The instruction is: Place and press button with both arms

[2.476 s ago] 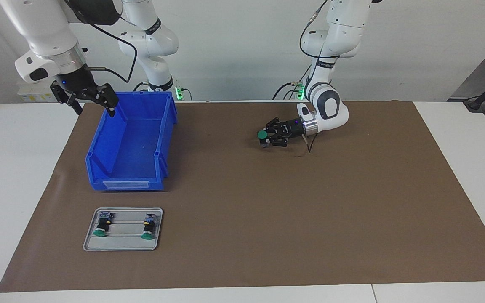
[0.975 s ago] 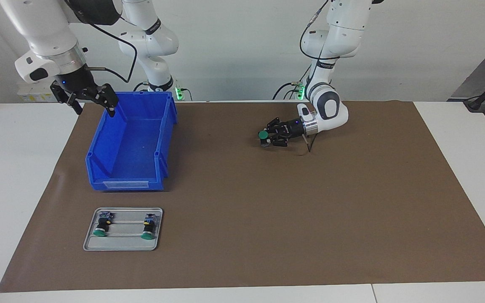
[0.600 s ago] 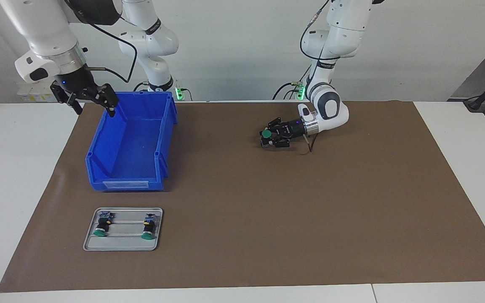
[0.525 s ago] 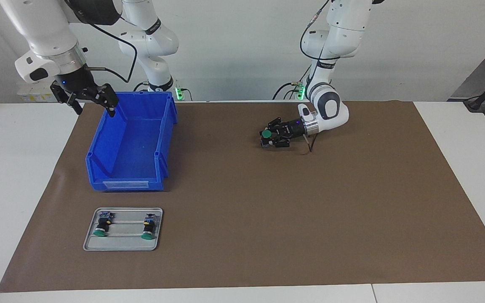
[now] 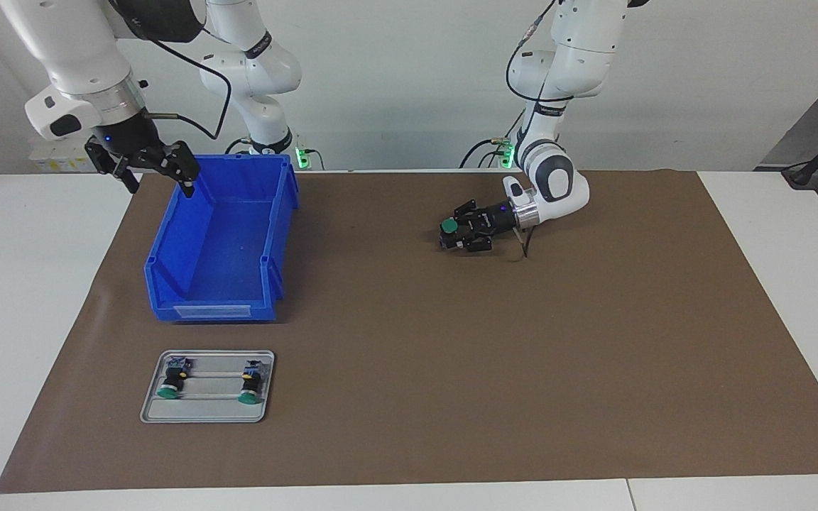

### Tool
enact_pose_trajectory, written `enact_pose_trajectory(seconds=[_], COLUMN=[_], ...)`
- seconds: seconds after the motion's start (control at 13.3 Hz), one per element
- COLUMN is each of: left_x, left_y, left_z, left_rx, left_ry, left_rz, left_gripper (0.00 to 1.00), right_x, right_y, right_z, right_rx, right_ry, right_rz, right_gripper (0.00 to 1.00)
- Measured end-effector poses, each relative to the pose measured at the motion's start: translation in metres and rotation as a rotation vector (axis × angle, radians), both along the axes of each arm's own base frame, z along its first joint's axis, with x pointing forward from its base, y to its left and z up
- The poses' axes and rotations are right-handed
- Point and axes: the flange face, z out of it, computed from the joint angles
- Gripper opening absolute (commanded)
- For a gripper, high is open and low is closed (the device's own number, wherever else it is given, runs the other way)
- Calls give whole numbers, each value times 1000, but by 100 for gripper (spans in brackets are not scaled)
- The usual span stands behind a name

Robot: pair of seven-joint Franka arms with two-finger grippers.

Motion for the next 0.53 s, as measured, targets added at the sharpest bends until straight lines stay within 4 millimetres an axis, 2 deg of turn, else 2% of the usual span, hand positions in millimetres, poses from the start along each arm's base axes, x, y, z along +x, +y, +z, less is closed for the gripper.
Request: enact_pose_trajectory(seconds=[0.15,0.23,0.3,0.53], left_x=[0,0,0,0], left_y=[0,0,0,0], left_z=[0,0,0,0], left_rx=[1,1,1,1], left_ry=[0,0,0,0], left_rz=[0,0,0,0], left_gripper=[59,65,78,81], right_x=[0,0,0,0], right_y=[0,0,0,0], right_z=[0,0,0,0], right_rx=[0,0,0,0], right_ry=[0,0,0,0], right_rz=[0,0,0,0], right_gripper=[100,100,100,100])
